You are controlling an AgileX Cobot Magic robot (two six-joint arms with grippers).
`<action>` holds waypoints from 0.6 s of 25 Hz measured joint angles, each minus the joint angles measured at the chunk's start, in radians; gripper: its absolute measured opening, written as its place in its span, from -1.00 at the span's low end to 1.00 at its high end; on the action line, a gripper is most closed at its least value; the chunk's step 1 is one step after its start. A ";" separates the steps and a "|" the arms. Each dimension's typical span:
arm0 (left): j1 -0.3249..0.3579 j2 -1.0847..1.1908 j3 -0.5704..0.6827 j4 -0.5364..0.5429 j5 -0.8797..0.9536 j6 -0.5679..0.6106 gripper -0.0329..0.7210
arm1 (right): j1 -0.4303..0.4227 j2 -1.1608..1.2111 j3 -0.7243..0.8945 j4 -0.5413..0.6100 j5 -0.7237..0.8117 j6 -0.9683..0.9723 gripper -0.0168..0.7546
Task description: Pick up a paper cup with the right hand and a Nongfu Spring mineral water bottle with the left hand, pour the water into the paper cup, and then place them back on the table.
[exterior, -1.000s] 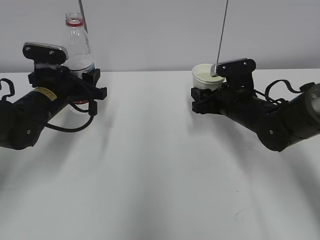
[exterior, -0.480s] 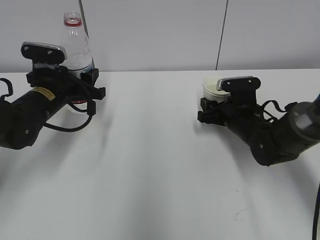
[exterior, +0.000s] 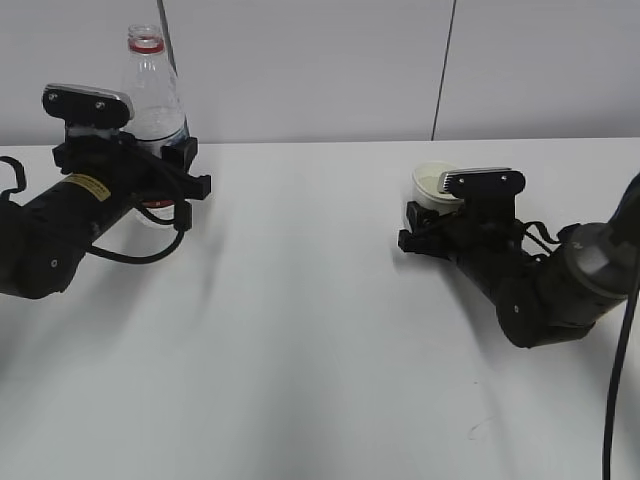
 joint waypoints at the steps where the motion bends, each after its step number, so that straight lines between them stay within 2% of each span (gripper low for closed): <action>1: 0.000 0.000 0.000 0.000 0.000 0.000 0.10 | 0.000 0.004 0.000 0.000 -0.008 0.000 0.34; 11: 0.000 0.000 0.000 0.000 0.000 0.000 0.10 | 0.000 0.008 0.000 -0.016 -0.027 0.003 0.35; 15: 0.000 0.000 0.000 0.000 0.000 0.001 0.10 | 0.000 0.008 0.000 -0.025 -0.009 0.037 0.59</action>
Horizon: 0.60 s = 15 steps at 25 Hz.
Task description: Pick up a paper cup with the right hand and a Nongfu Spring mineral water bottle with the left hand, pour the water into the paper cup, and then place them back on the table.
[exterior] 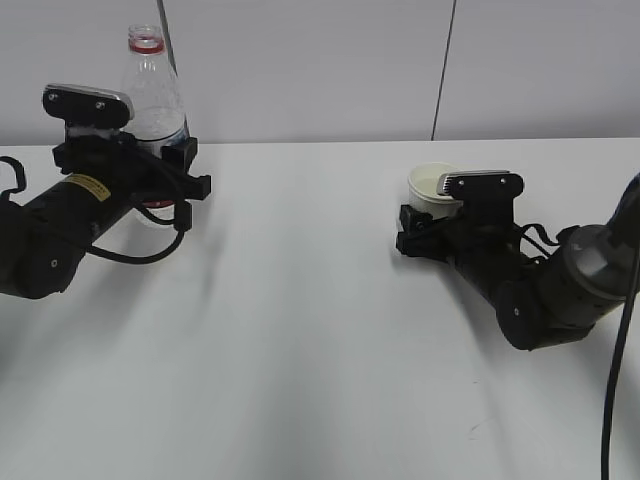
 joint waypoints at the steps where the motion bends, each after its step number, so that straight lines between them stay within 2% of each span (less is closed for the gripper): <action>1: 0.000 0.000 0.000 0.000 0.000 0.001 0.10 | 0.000 0.000 0.000 0.008 0.013 0.002 0.65; 5: 0.000 0.000 0.000 0.000 0.000 0.002 0.10 | 0.000 0.000 0.000 0.016 0.040 0.006 0.70; 15: 0.000 0.000 0.000 0.000 0.000 0.002 0.10 | 0.000 0.000 0.000 0.015 0.046 0.010 0.69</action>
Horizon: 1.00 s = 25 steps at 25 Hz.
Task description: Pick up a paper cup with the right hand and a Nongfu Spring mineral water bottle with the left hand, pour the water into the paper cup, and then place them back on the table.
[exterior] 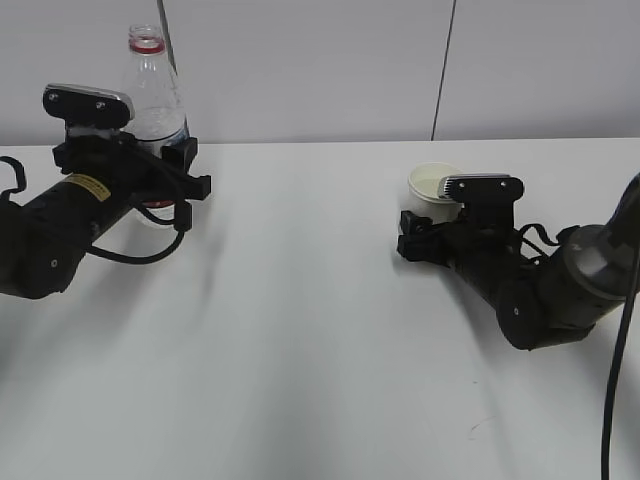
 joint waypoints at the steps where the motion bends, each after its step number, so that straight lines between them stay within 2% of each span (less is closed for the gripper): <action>1: 0.000 0.000 0.000 0.000 0.000 0.000 0.10 | 0.000 0.000 0.000 -0.002 0.000 0.000 0.69; 11: 0.000 0.000 0.000 0.000 0.001 0.001 0.10 | 0.000 -0.044 0.086 -0.037 -0.024 0.001 0.67; 25: 0.000 0.018 0.000 -0.007 0.022 0.003 0.10 | 0.000 -0.216 0.337 -0.090 -0.126 0.002 0.60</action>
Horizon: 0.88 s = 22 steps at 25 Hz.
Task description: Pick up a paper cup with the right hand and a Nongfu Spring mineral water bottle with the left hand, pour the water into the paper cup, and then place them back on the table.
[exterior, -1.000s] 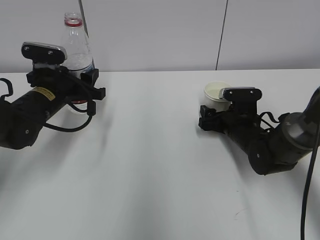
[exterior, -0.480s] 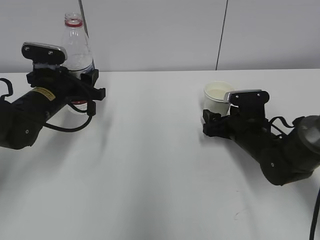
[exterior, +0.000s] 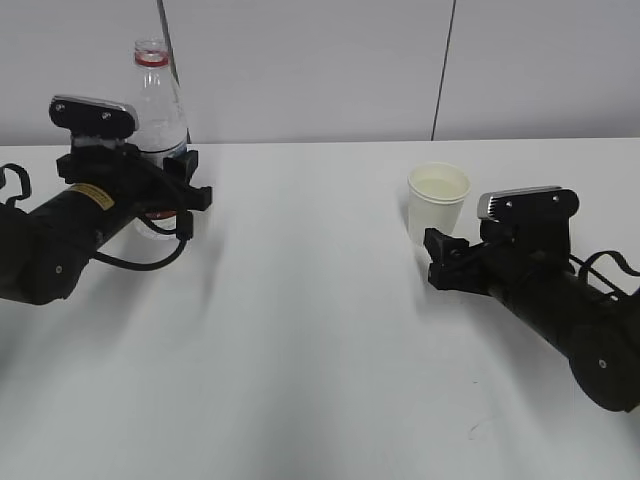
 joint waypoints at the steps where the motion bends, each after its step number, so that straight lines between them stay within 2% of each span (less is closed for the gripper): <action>1: 0.000 0.011 0.000 0.000 -0.001 0.001 0.10 | 0.000 -0.013 0.014 -0.002 -0.005 0.000 0.60; 9: 0.000 0.071 -0.001 -0.062 -0.038 -0.022 0.10 | 0.000 -0.082 0.100 -0.009 -0.059 0.000 0.58; 17: 0.000 0.077 -0.001 -0.128 -0.045 -0.052 0.10 | 0.000 -0.086 0.110 -0.010 -0.071 0.002 0.58; 22: 0.000 0.079 -0.001 -0.132 -0.049 -0.068 0.10 | 0.000 -0.086 0.112 -0.012 -0.072 0.002 0.58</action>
